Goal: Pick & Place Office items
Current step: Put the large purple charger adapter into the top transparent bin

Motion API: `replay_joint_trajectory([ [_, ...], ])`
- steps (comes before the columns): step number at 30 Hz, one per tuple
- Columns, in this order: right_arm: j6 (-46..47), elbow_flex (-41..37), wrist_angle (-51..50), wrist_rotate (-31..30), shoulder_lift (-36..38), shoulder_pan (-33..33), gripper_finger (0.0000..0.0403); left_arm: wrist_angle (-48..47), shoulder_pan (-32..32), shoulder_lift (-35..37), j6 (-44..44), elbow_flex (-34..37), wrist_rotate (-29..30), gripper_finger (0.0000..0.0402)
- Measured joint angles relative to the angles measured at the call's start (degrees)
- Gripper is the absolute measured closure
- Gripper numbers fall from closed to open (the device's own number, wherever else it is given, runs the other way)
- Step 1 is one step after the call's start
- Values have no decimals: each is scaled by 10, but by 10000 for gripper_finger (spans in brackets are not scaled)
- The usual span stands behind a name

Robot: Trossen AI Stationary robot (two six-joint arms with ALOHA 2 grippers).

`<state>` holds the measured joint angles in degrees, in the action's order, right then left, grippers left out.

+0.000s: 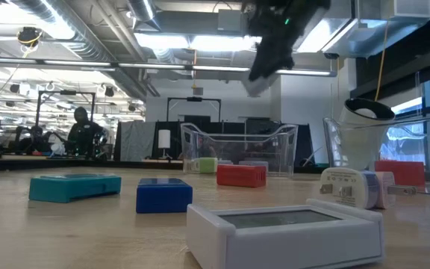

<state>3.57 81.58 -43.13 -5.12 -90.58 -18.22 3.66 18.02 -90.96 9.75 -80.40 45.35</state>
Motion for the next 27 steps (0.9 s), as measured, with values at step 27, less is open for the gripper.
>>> replay_joint_trajectory([
  [27, 35, 0, 30, 26, -212, -31, 273, -9, 49, 0, -19, 0, 111, 135],
])
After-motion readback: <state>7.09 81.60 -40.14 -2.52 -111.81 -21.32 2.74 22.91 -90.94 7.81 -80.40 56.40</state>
